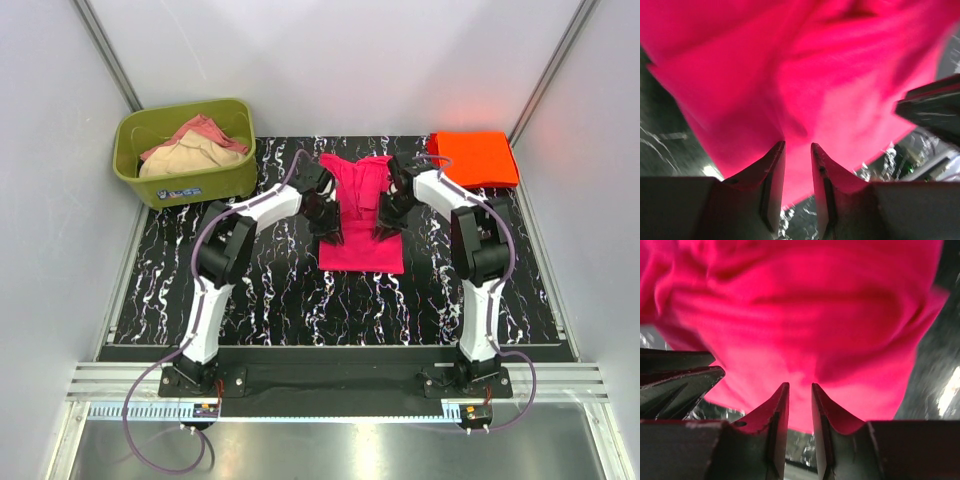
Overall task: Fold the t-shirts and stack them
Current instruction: Fold the tshirt
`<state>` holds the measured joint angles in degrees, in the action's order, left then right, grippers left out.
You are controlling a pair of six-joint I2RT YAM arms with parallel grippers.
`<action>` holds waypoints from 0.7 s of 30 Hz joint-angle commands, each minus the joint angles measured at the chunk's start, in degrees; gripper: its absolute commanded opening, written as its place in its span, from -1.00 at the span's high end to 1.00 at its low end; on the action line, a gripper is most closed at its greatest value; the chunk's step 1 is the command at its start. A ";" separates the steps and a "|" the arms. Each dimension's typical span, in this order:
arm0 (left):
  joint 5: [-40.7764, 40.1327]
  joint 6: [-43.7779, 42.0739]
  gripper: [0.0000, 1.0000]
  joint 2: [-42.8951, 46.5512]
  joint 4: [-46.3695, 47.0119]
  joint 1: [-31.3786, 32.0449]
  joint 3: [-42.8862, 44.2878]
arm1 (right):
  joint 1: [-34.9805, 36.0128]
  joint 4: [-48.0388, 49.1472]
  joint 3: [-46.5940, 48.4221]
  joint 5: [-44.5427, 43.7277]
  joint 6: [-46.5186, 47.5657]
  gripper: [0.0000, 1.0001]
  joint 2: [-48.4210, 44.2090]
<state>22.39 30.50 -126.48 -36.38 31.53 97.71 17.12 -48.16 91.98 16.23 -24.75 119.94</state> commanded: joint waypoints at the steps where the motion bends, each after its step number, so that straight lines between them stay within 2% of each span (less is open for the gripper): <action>1: 0.02 0.88 0.36 -1.66 2.63 -0.94 5.20 | -0.78 2.46 4.51 -3.40 -0.56 0.37 2.57; 5: -0.07 1.05 0.33 -4.21 2.54 -1.73 8.63 | -0.78 2.37 8.38 -3.57 -1.00 0.38 5.65; 11: -3.14 -0.26 0.27 -5.27 -0.17 -3.66 15.30 | -1.92 -0.87 20.76 -6.21 -0.38 0.36 11.45; 14: -4.81 -0.27 0.27 -5.63 -2.02 -4.72 19.97 | -3.85 -4.82 31.29 -6.82 -0.65 0.35 16.45; 16: -5.95 0.00 0.25 -3.44 -2.12 -4.81 21.28 | -4.81 -11.39 46.54 -6.83 -0.04 0.33 20.93; 17: -5.87 0.00 0.24 -2.64 -2.03 -4.81 21.47 | -4.91 -11.43 51.06 -6.74 0.23 0.33 22.51; 18: -5.87 0.17 0.22 -1.94 -2.03 -4.81 21.47 | -5.00 -15.60 55.36 -6.65 0.58 0.32 25.31; 20: -4.38 0.35 0.18 -0.01 -2.03 -4.72 20.24 | -5.00 -18.62 62.14 -5.34 1.11 0.29 26.31; 21: -3.94 0.35 0.17 0.44 -2.03 -4.63 19.45 | -5.00 -19.85 61.83 -4.98 1.02 0.28 25.87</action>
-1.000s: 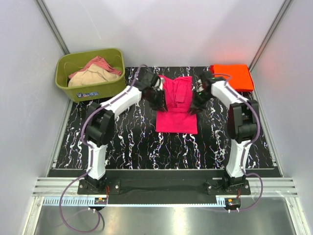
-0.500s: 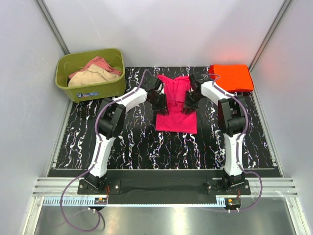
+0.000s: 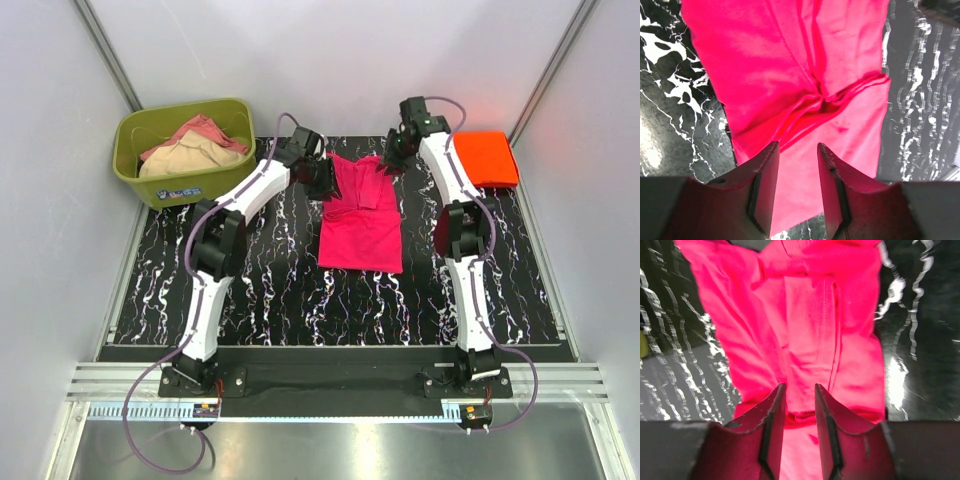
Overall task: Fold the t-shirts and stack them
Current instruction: Fold the tshirt
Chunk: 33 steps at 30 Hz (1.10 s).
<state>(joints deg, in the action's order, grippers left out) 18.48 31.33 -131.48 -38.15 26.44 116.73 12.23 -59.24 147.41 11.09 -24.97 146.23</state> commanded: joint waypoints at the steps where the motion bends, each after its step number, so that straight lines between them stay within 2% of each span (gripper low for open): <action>1: 1.54 -0.31 0.18 5.88 -0.26 0.46 -1.57 | -0.10 -8.70 4.83 0.51 1.24 0.25 -2.95; 3: 2.87 0.04 0.20 7.11 0.70 0.46 -4.21 | 0.07 -6.78 -3.68 1.56 1.42 0.20 -8.47; 8: 7.88 0.05 0.43 7.99 5.27 1.42 -11.25 | -0.01 -1.06 -25.71 5.42 2.47 0.17 -18.69; 10: 8.68 -0.13 0.48 8.17 6.15 1.78 -13.27 | -0.19 1.93 -31.28 6.13 3.08 0.21 -22.82; 14: 9.29 0.31 0.53 6.34 8.53 1.87 -14.60 | -1.68 6.67 -44.19 9.72 2.57 0.52 -26.61; 18: 9.03 -0.83 0.52 3.34 8.53 1.16 -12.23 | -3.70 11.24 -49.50 13.25 0.80 0.61 -27.14; 28: 9.03 -2.77 0.46 -8.17 7.56 -6.12 -0.63 | -9.41 11.52 -50.12 16.94 -1.40 0.59 -28.46; 33: 6.84 -3.82 0.36 -5.55 7.48 -7.28 2.89 | -10.56 11.08 -53.62 17.21 -0.96 0.55 -33.81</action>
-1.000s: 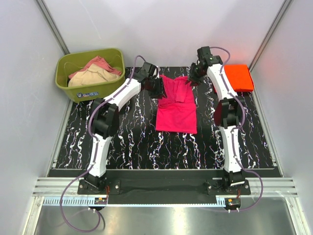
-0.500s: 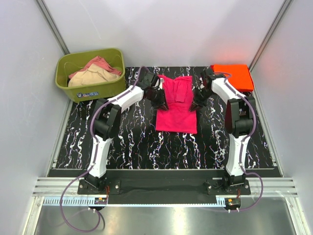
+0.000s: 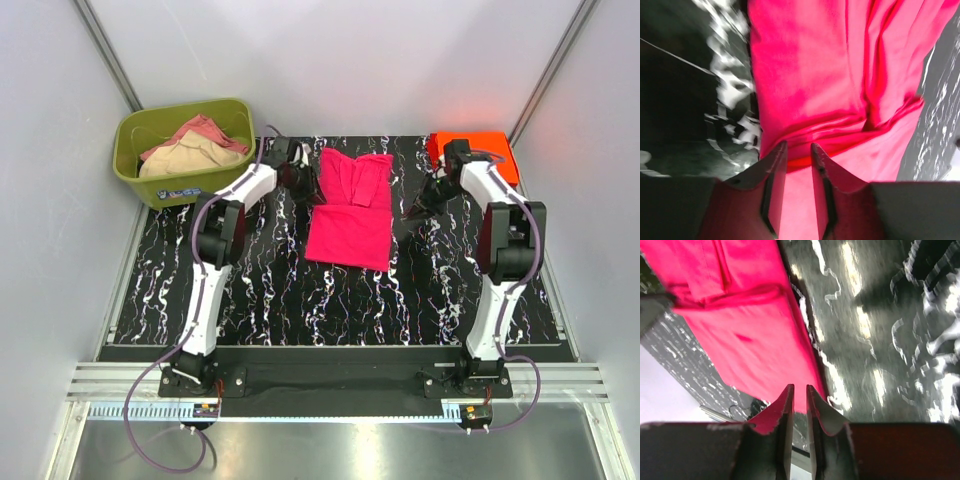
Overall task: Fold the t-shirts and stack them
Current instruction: Fold the tshirt
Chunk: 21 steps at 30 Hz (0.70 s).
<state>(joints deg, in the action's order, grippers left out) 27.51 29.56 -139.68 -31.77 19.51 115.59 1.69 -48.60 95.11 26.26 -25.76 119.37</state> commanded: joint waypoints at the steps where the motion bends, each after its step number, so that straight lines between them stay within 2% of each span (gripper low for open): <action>1: -2.37 -1.88 0.35 4.40 1.10 -0.43 4.12 | -0.02 0.43 -3.77 2.30 -0.17 0.53 -7.74; 7: -3.52 -0.65 0.22 13.62 1.10 -0.35 -2.02 | -0.02 4.73 -17.47 4.49 -1.31 0.23 -14.33; 8: -3.34 -1.17 0.20 14.60 1.10 -0.43 -4.65 | -0.02 6.05 -18.89 5.11 -1.40 0.15 -15.73; 11: -2.99 -1.87 0.20 19.08 1.01 -0.35 -9.84 | 0.15 9.47 -24.08 9.76 -2.10 0.10 -17.06; 16: -0.27 -3.98 0.14 24.44 1.01 -0.26 -22.85 | 0.15 13.35 -30.50 16.52 -2.19 -0.19 -17.16; 21: 1.41 -3.29 0.00 28.57 2.41 -0.08 -34.54 | 0.24 20.02 -35.69 19.35 -6.31 -0.26 -18.20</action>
<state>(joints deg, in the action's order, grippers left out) 26.98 26.68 -114.41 -30.06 19.31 86.04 1.48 -35.40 61.71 41.23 -29.02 104.47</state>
